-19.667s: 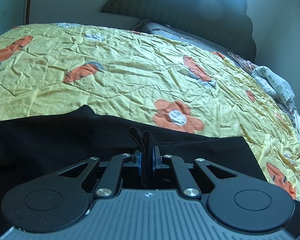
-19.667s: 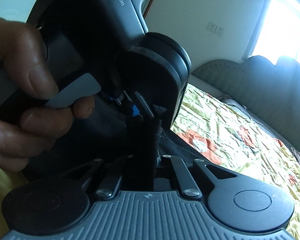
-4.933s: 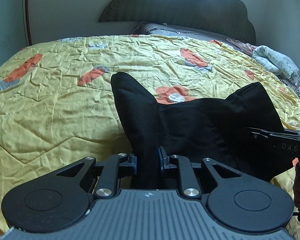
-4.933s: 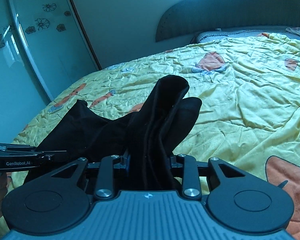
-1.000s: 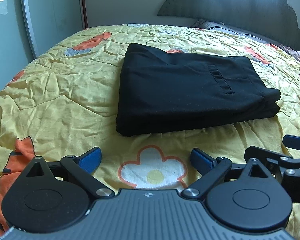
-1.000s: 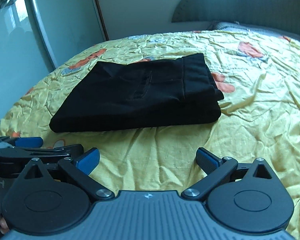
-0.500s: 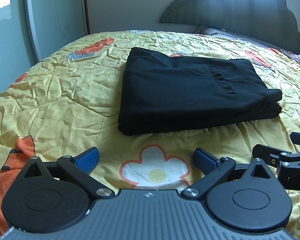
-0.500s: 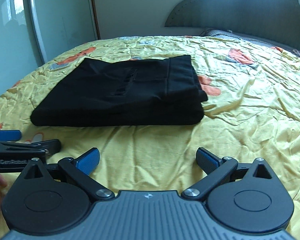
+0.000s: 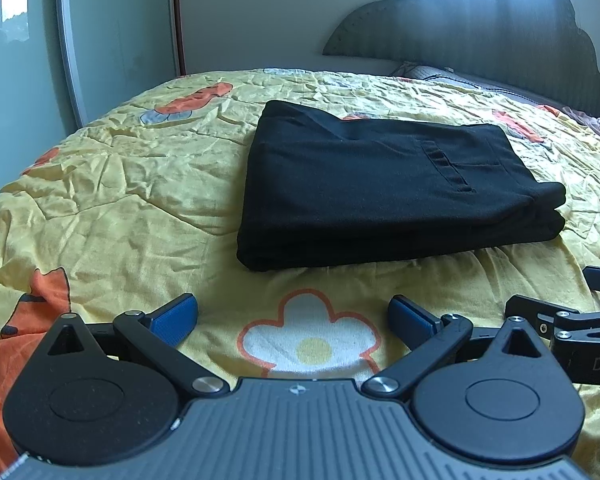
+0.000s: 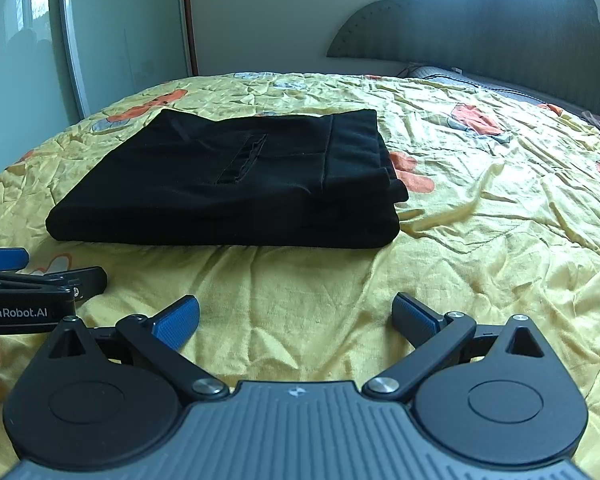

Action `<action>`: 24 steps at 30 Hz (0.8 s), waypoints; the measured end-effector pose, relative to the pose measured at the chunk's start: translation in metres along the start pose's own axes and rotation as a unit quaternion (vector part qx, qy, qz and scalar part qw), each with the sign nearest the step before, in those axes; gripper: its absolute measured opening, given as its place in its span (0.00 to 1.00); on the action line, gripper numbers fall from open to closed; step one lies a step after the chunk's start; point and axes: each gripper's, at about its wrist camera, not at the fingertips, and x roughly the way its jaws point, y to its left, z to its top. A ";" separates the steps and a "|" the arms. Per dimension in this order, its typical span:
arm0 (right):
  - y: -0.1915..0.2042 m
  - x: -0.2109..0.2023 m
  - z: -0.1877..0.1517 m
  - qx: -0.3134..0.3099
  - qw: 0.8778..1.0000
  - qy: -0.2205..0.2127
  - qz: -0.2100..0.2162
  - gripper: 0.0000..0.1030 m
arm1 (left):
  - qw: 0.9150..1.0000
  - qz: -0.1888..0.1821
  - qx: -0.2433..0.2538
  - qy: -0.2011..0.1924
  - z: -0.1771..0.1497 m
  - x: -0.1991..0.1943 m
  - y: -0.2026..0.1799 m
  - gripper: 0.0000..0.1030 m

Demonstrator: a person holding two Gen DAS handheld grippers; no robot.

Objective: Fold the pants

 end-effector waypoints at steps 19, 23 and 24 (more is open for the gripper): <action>0.001 0.001 -0.001 -0.004 1.000 0.001 -0.003 1.00 | 1.000 0.000 -0.002 -0.003 -0.001 0.000 0.001 1.00; 0.001 0.001 -0.001 -0.004 1.000 0.001 -0.003 1.00 | 1.000 0.000 -0.002 -0.003 -0.001 0.000 0.001 1.00; 0.001 0.001 -0.001 -0.004 1.000 0.001 -0.003 1.00 | 1.000 0.000 -0.002 -0.003 -0.001 0.000 0.001 1.00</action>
